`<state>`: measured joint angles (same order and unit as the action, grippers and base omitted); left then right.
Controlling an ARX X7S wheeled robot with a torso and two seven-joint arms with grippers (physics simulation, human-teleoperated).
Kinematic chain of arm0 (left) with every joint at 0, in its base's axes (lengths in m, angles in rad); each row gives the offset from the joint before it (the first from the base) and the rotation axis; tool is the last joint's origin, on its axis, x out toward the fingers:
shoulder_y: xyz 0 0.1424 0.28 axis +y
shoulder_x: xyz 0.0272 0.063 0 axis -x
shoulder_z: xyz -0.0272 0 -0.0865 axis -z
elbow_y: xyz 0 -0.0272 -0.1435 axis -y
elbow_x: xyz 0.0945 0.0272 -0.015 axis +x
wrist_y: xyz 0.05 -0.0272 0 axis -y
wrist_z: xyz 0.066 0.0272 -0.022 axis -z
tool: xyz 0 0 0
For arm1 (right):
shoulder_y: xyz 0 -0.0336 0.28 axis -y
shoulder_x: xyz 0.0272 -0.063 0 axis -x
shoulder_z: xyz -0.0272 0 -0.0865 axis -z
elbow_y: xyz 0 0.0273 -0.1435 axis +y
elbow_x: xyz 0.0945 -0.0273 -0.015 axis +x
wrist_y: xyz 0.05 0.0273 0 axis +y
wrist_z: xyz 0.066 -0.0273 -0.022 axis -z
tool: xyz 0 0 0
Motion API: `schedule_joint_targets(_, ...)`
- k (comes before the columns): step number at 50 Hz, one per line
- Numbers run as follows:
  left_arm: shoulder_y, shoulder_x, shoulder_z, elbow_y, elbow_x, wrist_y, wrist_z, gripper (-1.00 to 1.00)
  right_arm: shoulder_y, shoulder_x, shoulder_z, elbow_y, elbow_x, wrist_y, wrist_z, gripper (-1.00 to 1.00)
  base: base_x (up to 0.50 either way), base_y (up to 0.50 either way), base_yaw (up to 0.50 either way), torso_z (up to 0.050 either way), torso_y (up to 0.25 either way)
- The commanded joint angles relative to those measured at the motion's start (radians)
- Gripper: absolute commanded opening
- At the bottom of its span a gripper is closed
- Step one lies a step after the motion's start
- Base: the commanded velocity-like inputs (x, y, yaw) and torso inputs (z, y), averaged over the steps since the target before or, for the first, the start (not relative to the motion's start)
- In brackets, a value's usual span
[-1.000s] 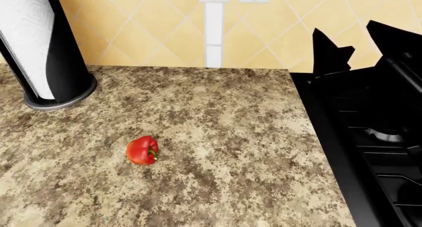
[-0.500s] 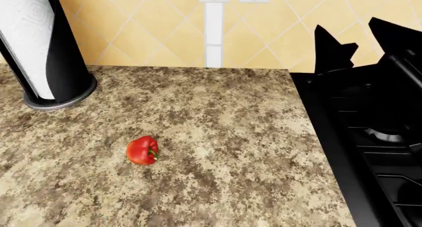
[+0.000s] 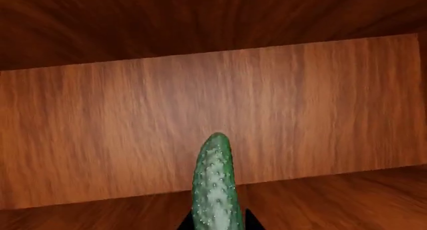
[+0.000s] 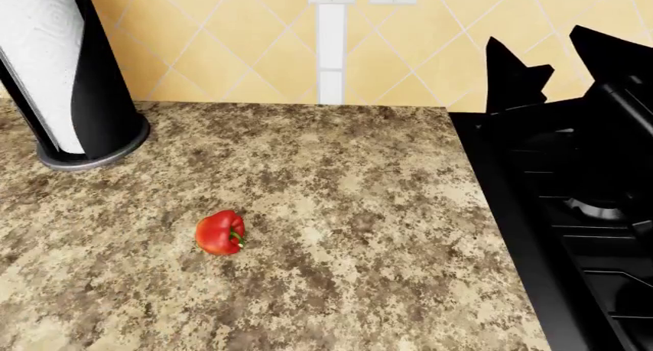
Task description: Pick the pickle, bell pepper from the counter and place them in the cabinet. Then close the cabinet.
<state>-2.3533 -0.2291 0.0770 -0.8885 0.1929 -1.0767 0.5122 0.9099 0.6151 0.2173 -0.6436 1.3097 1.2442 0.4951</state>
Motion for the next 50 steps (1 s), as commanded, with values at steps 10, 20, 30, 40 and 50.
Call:
schedule_joint_targets(10,-0.003,0.021,-0.046,-0.043,0.051,-0.102,0.007,1.00,-0.004,0.005,-0.009,0.004,0.006,-0.015,0.002,1.00,0.00,0.00,0.00,0.000,0.000)
schedule_joint_targets(20,-0.003,0.016,-0.067,0.112,-0.068,0.005,-0.034,1.00,-0.005,0.006,-0.010,0.003,0.015,-0.021,0.010,1.00,0.00,0.00,0.00,0.000,0.000)
schedule_joint_targets(30,-0.003,-0.020,-0.106,0.281,-0.389,0.031,-0.128,1.00,-0.005,0.007,-0.009,0.000,0.031,-0.024,0.023,1.00,0.00,0.00,0.00,0.000,0.000)
schedule_joint_targets(40,-0.003,-0.117,-0.122,0.350,-0.947,-0.041,-0.312,1.00,-0.008,0.007,-0.015,0.001,0.029,-0.034,0.023,1.00,0.00,0.00,0.00,0.000,0.000)
schedule_joint_targets(50,-0.003,-0.166,-0.113,0.392,-1.322,-0.126,-0.463,1.00,-0.002,0.010,-0.020,0.005,0.030,-0.042,0.022,1.00,0.00,0.00,0.00,0.000,0.000)
